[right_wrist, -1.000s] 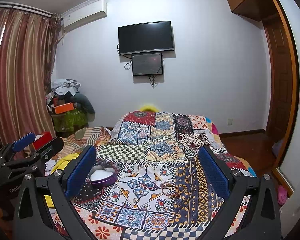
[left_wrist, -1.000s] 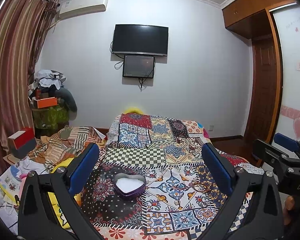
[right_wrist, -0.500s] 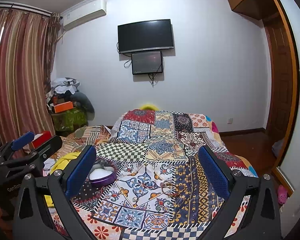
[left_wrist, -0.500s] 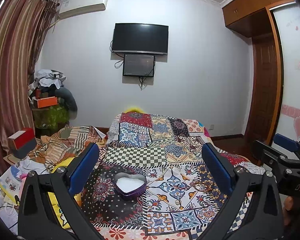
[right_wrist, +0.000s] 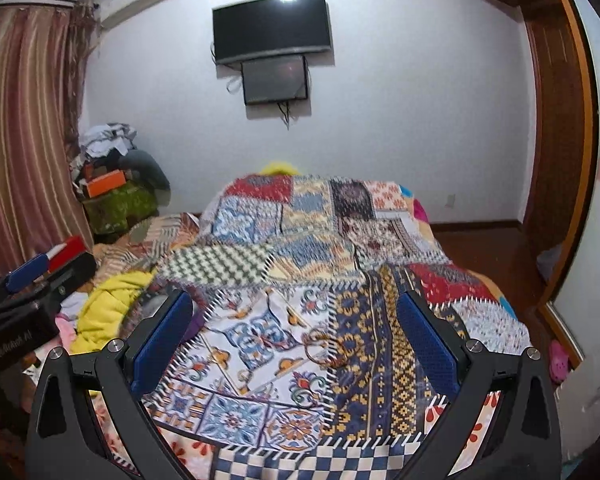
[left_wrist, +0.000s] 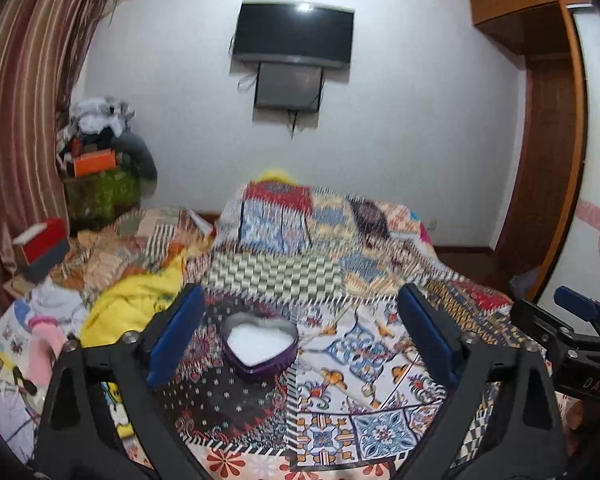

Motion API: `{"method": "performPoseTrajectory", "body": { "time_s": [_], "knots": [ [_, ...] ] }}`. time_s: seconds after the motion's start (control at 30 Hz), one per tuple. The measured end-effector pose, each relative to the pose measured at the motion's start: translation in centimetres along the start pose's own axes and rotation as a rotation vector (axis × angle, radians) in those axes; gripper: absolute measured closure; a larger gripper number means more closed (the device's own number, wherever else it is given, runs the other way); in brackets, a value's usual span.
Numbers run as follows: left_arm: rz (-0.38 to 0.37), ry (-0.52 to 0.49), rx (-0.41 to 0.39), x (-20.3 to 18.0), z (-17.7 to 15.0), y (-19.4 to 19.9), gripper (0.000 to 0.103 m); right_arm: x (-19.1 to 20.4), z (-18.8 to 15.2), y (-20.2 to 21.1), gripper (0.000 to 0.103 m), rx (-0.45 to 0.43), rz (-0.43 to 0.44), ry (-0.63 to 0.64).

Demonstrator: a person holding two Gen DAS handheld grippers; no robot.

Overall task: Organize jewelry
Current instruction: 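Lower the left tool onto a gold ring and close on it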

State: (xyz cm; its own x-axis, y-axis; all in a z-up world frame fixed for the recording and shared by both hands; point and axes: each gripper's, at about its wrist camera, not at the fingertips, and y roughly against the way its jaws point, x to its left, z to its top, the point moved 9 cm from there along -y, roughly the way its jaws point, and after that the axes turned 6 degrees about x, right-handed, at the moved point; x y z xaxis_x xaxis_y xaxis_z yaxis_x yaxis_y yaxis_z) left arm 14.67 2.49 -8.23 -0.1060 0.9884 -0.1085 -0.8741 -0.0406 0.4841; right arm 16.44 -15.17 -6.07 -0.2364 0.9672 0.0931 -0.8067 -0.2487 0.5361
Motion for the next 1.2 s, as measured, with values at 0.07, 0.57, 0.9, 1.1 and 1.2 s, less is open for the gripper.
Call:
{"method": "performPoseTrajectory", "body": {
  "time_s": [0.07, 0.57, 0.9, 1.1, 1.2],
  "knots": [
    [0.005, 0.016, 0.050, 0.5, -0.8, -1.6, 0.013, -0.6, -0.7, -1.1, 0.002, 0.034, -0.009, -0.008],
    [-0.065, 0.014, 0.374, 0.5, -8.3, -9.9, 0.028, -4.0, -6.6, -7.2, 0.014, 0.282, -0.005, -0.019],
    [-0.144, -0.021, 0.521, -1.8, -11.4, -12.7, 0.059, -2.5, -9.1, -9.8, 0.040, 0.388, 0.064, 0.026],
    [-0.173, -0.018, 0.545, -2.2, -11.9, -13.7, 0.062, -2.0, -10.2, -11.2, 0.056, 0.450, 0.113, 0.023],
    [-0.185, -0.022, 0.554, -2.4, -12.1, -14.2, 0.064, -1.5, -10.9, -11.7, 0.061, 0.488, 0.143, 0.019]
  ]
}}
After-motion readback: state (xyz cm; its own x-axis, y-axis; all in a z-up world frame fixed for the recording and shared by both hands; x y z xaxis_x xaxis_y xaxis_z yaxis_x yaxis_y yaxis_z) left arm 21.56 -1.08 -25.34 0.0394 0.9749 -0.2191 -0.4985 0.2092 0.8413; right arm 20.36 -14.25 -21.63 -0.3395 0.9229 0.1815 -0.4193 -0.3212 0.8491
